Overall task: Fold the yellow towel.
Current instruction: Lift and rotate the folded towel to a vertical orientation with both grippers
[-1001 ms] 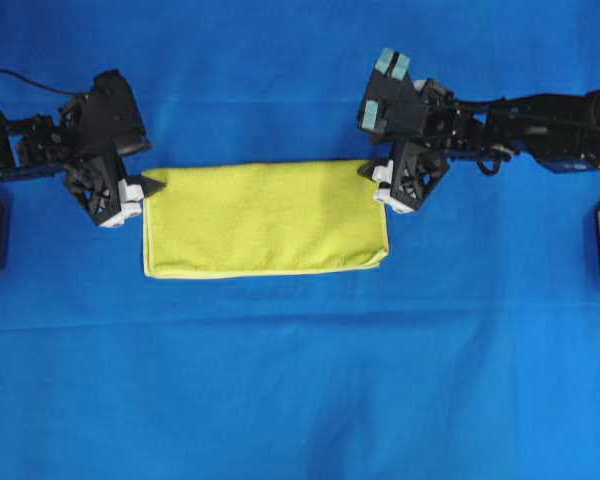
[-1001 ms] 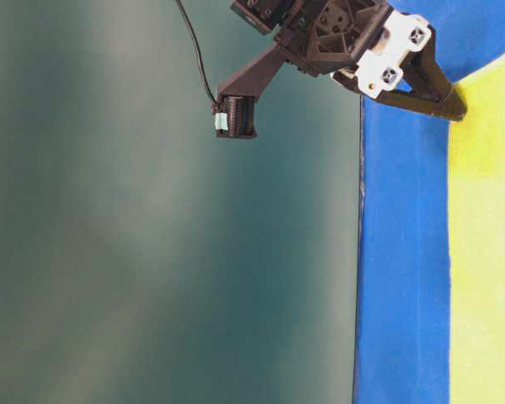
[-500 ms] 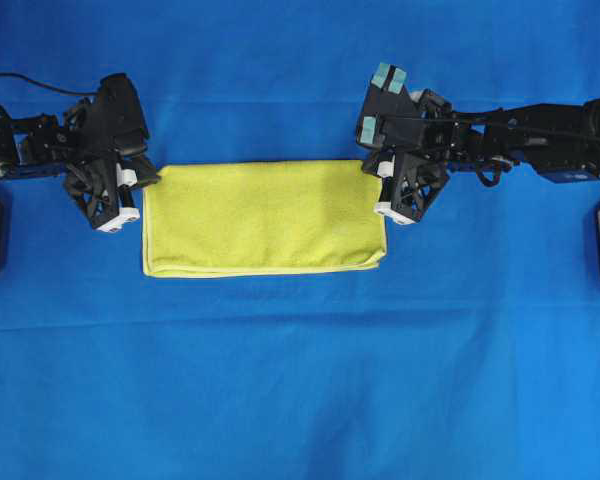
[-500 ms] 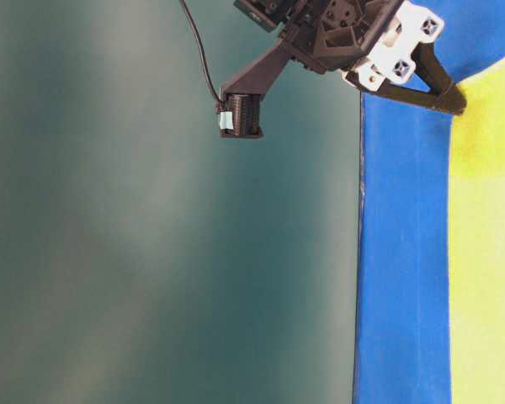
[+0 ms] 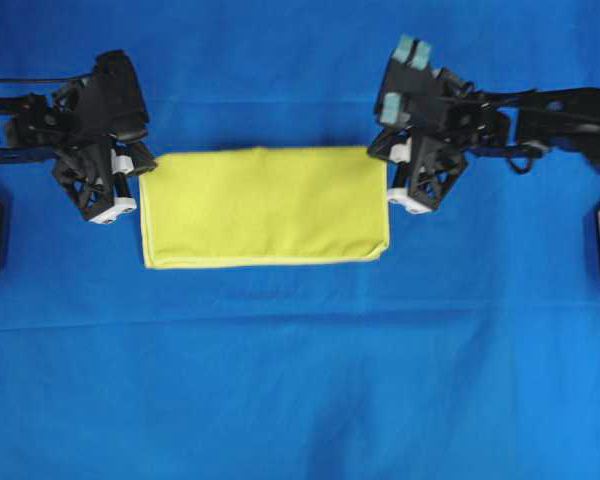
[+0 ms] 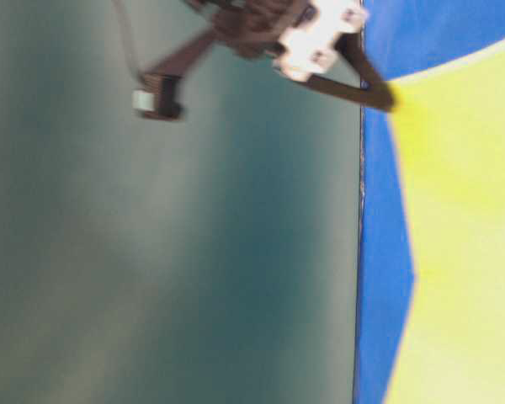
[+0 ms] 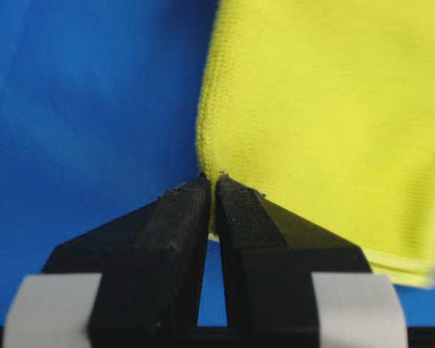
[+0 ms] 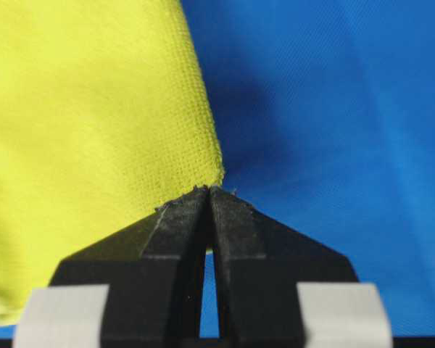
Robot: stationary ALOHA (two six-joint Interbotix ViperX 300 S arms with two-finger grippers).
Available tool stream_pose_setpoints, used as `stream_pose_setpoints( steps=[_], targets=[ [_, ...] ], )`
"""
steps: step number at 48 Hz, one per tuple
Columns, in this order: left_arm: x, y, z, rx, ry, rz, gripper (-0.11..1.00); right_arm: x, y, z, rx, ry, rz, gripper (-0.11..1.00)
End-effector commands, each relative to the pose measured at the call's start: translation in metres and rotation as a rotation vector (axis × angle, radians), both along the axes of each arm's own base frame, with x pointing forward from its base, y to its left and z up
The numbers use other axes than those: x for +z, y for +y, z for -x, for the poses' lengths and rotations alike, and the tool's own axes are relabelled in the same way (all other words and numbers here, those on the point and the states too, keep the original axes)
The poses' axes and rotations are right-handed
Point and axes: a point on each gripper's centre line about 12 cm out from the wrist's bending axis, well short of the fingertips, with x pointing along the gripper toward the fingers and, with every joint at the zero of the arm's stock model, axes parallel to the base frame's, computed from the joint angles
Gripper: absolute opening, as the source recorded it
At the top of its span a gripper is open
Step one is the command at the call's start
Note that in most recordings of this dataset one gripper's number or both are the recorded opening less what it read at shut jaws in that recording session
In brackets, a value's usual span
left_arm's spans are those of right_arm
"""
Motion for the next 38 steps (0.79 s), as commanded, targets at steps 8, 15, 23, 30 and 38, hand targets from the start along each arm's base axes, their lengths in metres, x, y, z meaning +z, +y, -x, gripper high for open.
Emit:
stream_pose_setpoints(
  steps=[8,15,23,30,38],
  targets=[
    [0.055,-0.018,0.003,-0.049,-0.186,-0.033,0.03,0.055,0.006,0.011,0.007,-0.112,0.034,0.01],
    [0.058,-0.021,0.01,-0.04,-0.228,-0.025,0.03,0.057,0.007,0.014,0.006,-0.117,0.034,0.01],
    [0.059,-0.029,0.008,-0.052,-0.24,0.005,0.03,0.058,0.003,0.014,-0.004,-0.13,0.038,0.01],
    [0.061,-0.048,-0.004,-0.128,-0.283,0.012,0.03,0.061,-0.015,0.015,-0.054,-0.166,0.05,0.01],
    [0.065,-0.073,-0.029,-0.225,-0.366,0.013,0.03,0.062,-0.043,0.014,-0.128,-0.209,0.071,0.01]
  ],
)
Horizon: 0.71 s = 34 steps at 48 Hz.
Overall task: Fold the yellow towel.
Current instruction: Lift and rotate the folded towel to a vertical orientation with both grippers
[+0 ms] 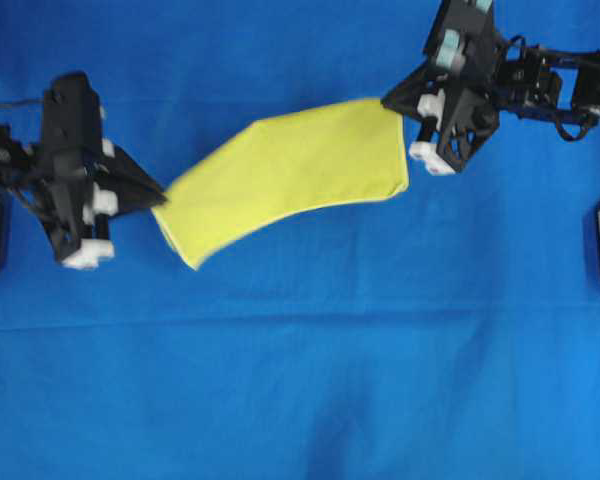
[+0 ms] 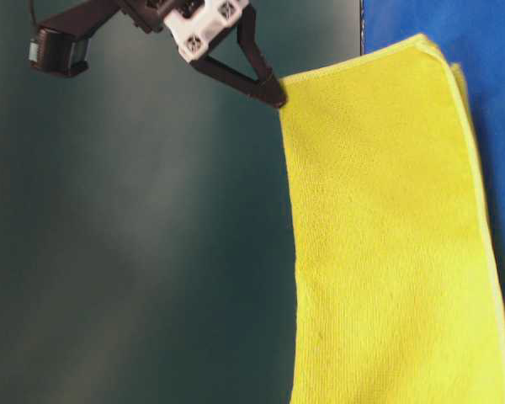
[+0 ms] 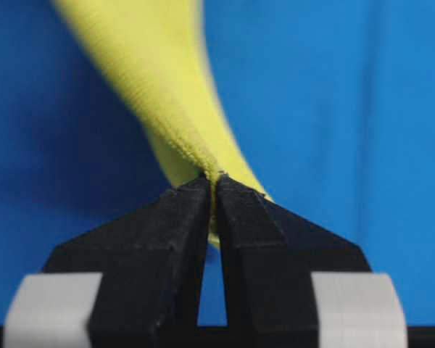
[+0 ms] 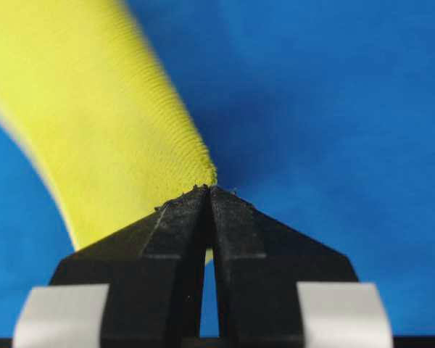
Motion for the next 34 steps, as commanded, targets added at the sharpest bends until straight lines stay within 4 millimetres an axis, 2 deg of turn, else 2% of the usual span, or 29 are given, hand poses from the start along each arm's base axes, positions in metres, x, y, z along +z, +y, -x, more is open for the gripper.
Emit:
stream_pose_setpoints(
  steps=[1,9,19,25,34],
  targets=[
    [0.014,-0.015,-0.02,-0.052,-0.084,0.0,0.03,0.013,-0.017,-0.005,-0.037,-0.062,0.026,0.01],
    [0.021,-0.045,-0.062,-0.152,-0.134,-0.023,0.03,0.023,-0.047,-0.011,-0.096,-0.136,0.07,0.01],
    [0.026,-0.076,-0.119,-0.251,-0.156,-0.085,0.03,0.033,-0.073,-0.028,-0.115,-0.173,0.121,0.01],
    [0.025,-0.085,-0.146,-0.271,-0.161,-0.108,0.03,0.035,-0.082,-0.041,-0.11,-0.174,0.138,0.01],
    [0.021,-0.089,-0.167,-0.274,-0.163,-0.115,0.03,0.034,-0.086,-0.047,-0.11,-0.175,0.143,0.01]
  ],
)
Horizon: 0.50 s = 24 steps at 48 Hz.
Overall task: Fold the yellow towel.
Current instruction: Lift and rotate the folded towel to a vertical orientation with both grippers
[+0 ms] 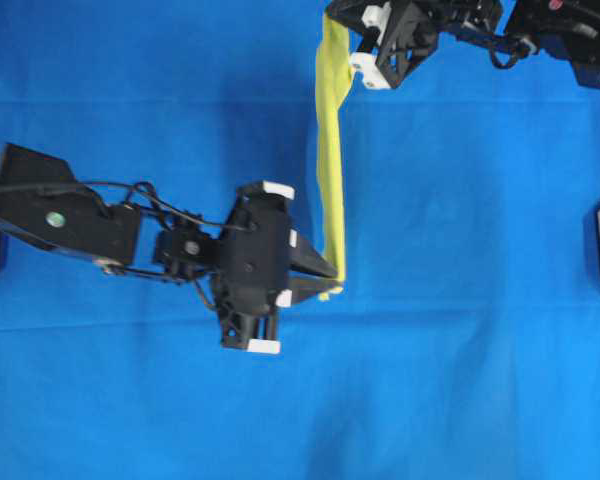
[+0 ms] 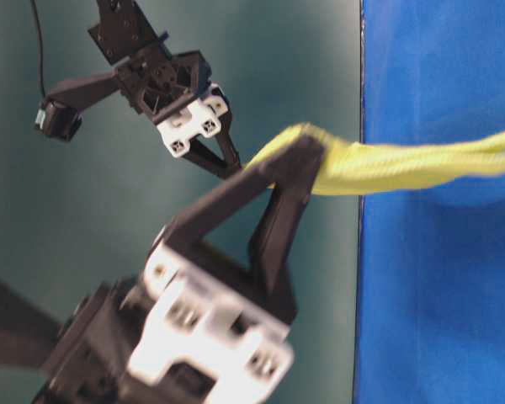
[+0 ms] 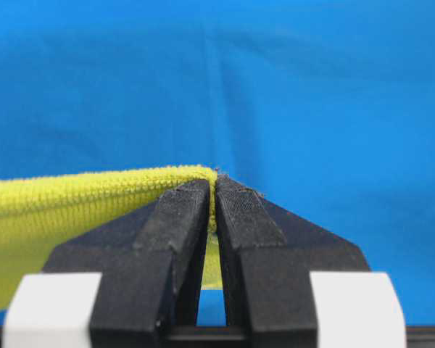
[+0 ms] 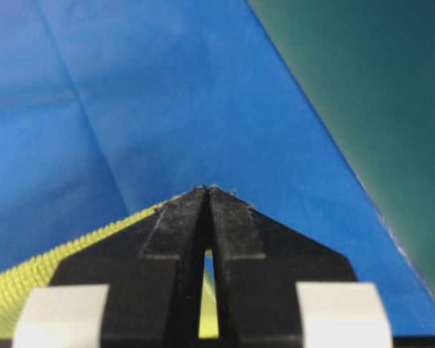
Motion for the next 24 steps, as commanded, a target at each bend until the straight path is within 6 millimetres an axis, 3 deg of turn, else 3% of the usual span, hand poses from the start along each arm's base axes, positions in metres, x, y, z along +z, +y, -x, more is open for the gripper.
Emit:
stream_pose_setpoints(
  steps=[1,11,24],
  targets=[
    [0.019,-0.011,-0.009,-0.021,-0.06,0.011,0.03,0.018,-0.01,0.001,-0.018,-0.049,0.031,0.01],
    [0.022,-0.009,-0.032,-0.012,-0.097,0.004,0.03,0.014,-0.01,0.019,-0.044,-0.046,0.022,0.01],
    [0.028,-0.014,-0.082,-0.045,-0.161,-0.093,0.03,0.009,-0.001,0.073,-0.107,-0.046,0.01,0.01]
  ],
)
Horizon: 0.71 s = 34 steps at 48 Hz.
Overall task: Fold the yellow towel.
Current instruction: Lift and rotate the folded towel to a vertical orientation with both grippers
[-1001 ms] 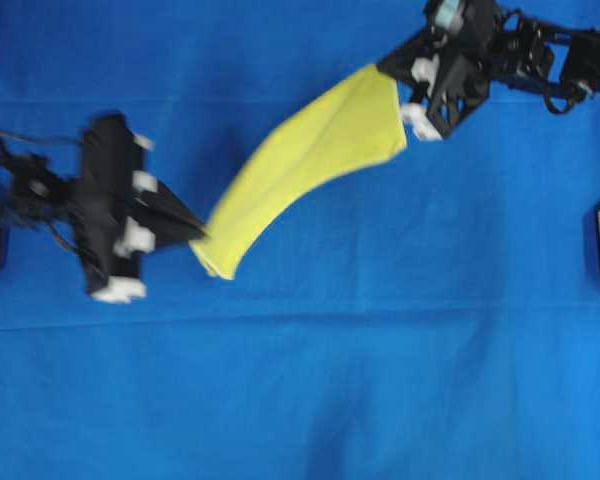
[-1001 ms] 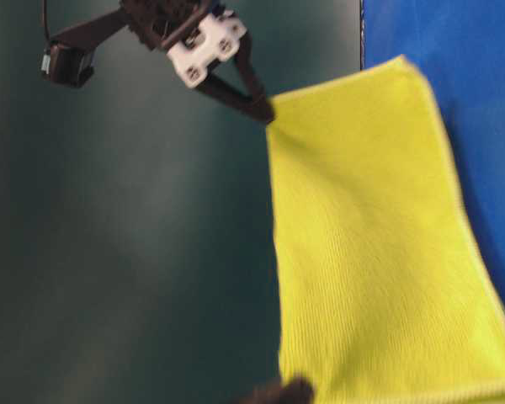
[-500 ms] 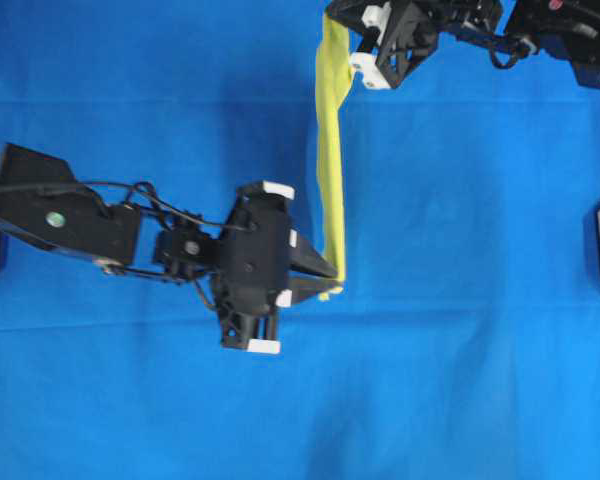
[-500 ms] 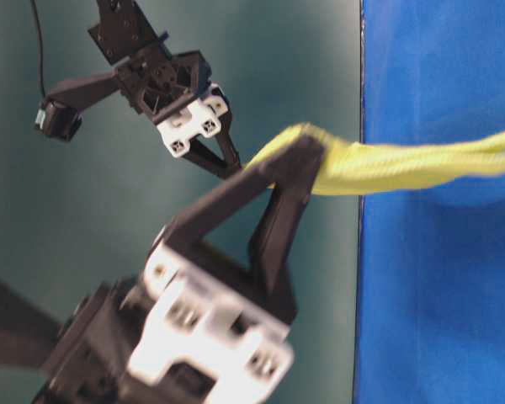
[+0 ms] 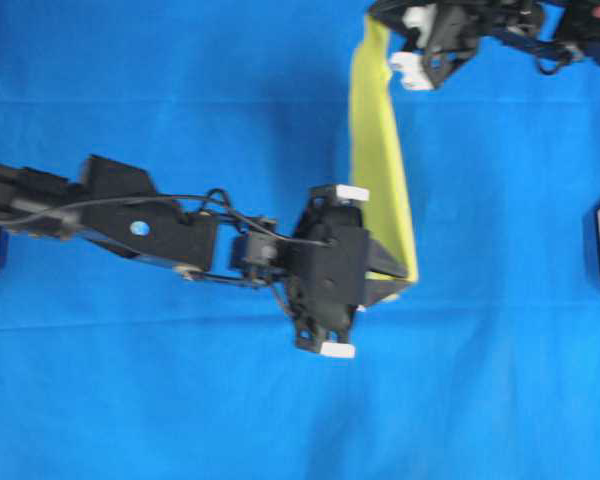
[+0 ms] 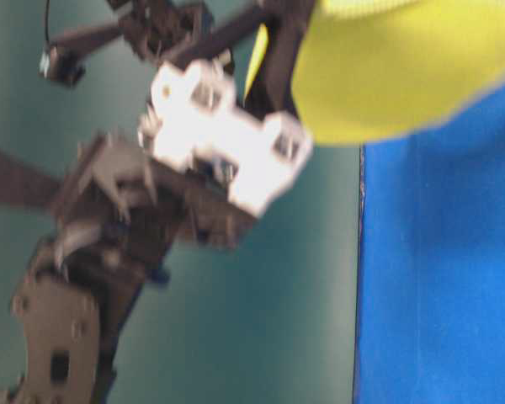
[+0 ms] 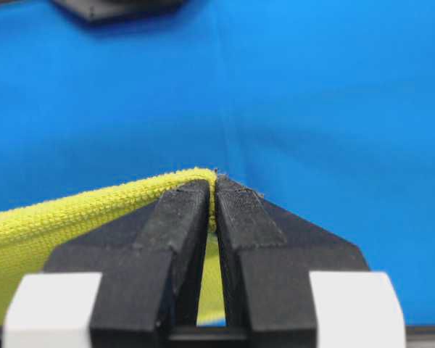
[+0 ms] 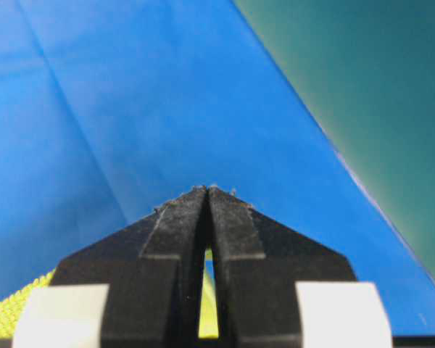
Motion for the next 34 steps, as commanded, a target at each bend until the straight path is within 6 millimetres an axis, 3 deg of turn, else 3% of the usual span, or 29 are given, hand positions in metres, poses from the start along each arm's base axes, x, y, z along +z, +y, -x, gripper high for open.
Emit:
stream_pose_setpoints(
  steps=[1,9,18,25,34],
  targets=[
    [0.025,-0.01,-0.017,-0.02,-0.077,-0.006,0.03,0.014,-0.004,0.019,-0.04,-0.045,0.026,0.01],
    [0.016,-0.011,-0.038,-0.026,-0.084,-0.033,0.03,0.013,0.008,0.041,-0.05,-0.046,0.028,0.01],
    [0.003,-0.011,-0.038,-0.024,-0.055,-0.03,0.03,0.007,0.007,0.04,-0.05,-0.03,0.016,0.01],
    [-0.012,-0.009,-0.019,-0.01,0.001,0.007,0.03,-0.011,-0.004,0.02,-0.042,0.009,-0.011,0.01],
    [-0.043,-0.003,0.025,0.01,0.088,0.039,0.03,-0.034,-0.016,-0.031,0.011,0.016,-0.022,0.01]
  ],
)
